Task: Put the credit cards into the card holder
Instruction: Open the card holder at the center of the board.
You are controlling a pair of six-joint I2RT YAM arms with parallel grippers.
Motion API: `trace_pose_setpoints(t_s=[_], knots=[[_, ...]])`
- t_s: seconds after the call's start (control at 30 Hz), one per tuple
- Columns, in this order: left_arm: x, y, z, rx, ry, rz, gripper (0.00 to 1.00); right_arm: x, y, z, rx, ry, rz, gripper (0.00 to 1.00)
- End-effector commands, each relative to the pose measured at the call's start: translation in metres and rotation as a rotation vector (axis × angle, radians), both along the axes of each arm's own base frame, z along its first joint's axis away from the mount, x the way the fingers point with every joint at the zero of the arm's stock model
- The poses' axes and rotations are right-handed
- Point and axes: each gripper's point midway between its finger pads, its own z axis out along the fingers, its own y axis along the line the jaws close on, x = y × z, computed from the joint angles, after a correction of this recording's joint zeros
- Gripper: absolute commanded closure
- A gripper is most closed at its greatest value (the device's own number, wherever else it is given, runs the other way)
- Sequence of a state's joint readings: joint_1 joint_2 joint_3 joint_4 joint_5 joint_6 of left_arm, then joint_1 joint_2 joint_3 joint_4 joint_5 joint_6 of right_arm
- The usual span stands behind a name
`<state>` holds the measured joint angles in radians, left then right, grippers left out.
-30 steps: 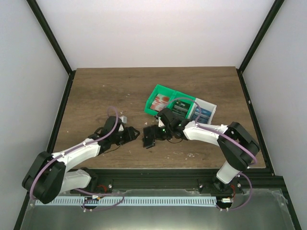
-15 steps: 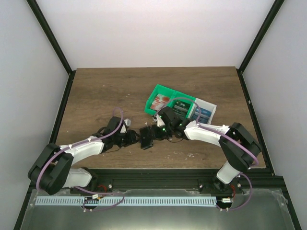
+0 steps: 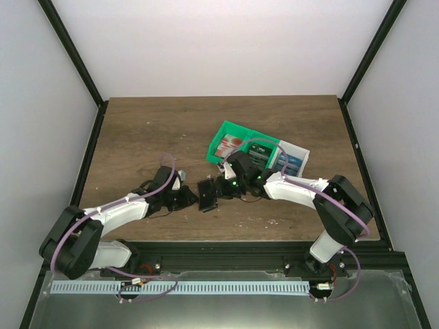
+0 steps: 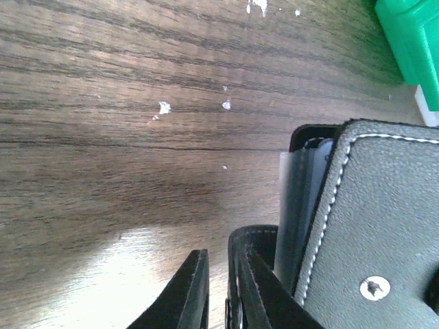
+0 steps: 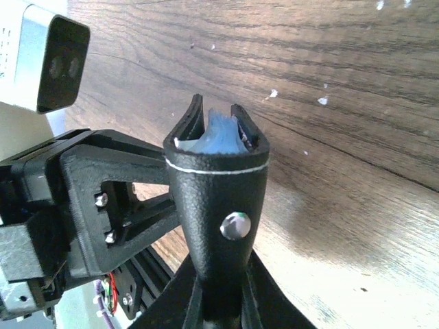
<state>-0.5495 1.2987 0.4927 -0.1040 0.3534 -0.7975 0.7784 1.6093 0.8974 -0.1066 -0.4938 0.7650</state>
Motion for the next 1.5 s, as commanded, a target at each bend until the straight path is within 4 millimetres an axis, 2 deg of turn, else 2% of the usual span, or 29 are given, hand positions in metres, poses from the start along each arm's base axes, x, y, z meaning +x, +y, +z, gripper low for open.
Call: trace_pose_setpoints(t_s=[0.0,0.17,0.2,0.3,0.4,0.43,0.5,0.63,0.67,0.77,0.9,1.03,1.2,1.33,1.47], knots=[[0.007,-0.001,0.003,0.021,-0.012,-0.001,0.85,0.003,0.011,0.018,0.075,-0.009,0.031,0.99],[0.005,-0.007,0.004,-0.012,-0.001,-0.026,0.8,0.0,0.013,0.016,0.087,0.005,0.044,1.0],[0.005,-0.008,0.005,-0.017,-0.005,-0.027,0.82,0.0,0.012,0.015,0.083,0.006,0.042,1.0],[0.006,-0.007,0.007,-0.008,-0.013,-0.026,0.99,0.003,0.01,0.01,0.065,0.004,0.028,1.0],[0.007,-0.002,0.008,0.019,-0.019,-0.013,1.0,0.009,0.005,-0.002,0.018,-0.01,-0.002,0.97],[0.008,-0.001,0.008,0.027,-0.02,-0.011,1.0,0.011,0.003,-0.006,-0.002,-0.016,-0.011,0.94],[0.008,0.0,0.011,0.037,-0.022,-0.014,1.0,0.016,-0.001,-0.016,-0.05,-0.037,-0.025,0.82],[0.005,0.002,0.017,0.05,-0.02,-0.029,1.0,0.028,-0.01,-0.024,-0.137,-0.078,-0.059,0.45],[0.005,0.002,0.018,0.052,-0.02,-0.033,1.0,0.029,-0.011,-0.022,-0.141,-0.088,-0.06,0.4],[0.004,0.002,0.022,0.06,-0.022,-0.042,1.0,0.032,-0.011,-0.017,-0.154,-0.112,-0.062,0.28],[0.005,0.0,0.026,0.056,-0.025,-0.052,1.0,0.035,-0.013,-0.017,-0.208,-0.149,-0.062,0.19],[0.006,-0.003,0.033,0.042,-0.029,-0.065,1.0,0.03,-0.003,-0.011,-0.223,-0.186,-0.026,0.13],[0.011,-0.006,0.052,0.014,-0.081,-0.059,1.0,0.02,0.013,-0.011,-0.218,-0.193,0.042,0.1],[0.01,-0.005,0.053,0.015,-0.081,-0.06,1.0,0.017,0.017,-0.022,-0.24,-0.172,0.066,0.1],[0.006,-0.003,0.046,0.022,-0.062,-0.058,1.0,0.014,0.006,-0.037,-0.295,-0.137,0.04,0.17]])
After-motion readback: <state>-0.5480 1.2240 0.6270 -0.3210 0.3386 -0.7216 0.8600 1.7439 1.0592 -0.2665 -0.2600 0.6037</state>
